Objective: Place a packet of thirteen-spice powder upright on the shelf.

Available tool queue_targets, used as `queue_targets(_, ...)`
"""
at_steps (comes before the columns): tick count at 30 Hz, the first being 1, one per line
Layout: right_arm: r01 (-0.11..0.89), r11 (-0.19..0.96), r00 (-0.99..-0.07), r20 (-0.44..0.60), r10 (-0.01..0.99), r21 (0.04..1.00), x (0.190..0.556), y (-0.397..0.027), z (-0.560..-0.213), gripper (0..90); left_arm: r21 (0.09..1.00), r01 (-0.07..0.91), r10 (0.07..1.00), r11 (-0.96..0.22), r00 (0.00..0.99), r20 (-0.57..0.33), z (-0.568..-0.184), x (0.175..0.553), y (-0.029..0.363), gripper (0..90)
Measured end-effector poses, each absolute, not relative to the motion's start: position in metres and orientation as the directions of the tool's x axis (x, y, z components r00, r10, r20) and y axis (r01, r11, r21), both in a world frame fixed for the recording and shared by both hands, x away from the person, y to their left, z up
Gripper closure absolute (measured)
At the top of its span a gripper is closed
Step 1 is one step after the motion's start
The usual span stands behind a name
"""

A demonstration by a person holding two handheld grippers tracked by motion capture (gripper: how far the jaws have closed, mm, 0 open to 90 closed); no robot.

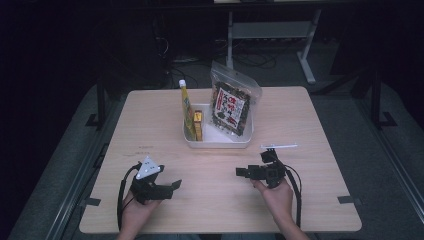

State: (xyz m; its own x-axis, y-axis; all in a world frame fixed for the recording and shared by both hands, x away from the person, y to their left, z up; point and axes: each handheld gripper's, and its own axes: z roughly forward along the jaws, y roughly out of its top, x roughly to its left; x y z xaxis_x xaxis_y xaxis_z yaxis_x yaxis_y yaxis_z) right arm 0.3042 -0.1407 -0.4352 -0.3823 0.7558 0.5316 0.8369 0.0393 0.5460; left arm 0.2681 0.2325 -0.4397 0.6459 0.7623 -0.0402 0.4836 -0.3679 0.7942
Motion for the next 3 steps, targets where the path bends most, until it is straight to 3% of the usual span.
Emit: queue_targets(3,0.837,0.031,-0.382,0.541,0.749,0.546,0.3015,-0.1448,-0.4384,36.6,0.795,0.483,0.760,-0.368,0.648,-0.042,-0.4396,0.2681,0.2326,16.7)
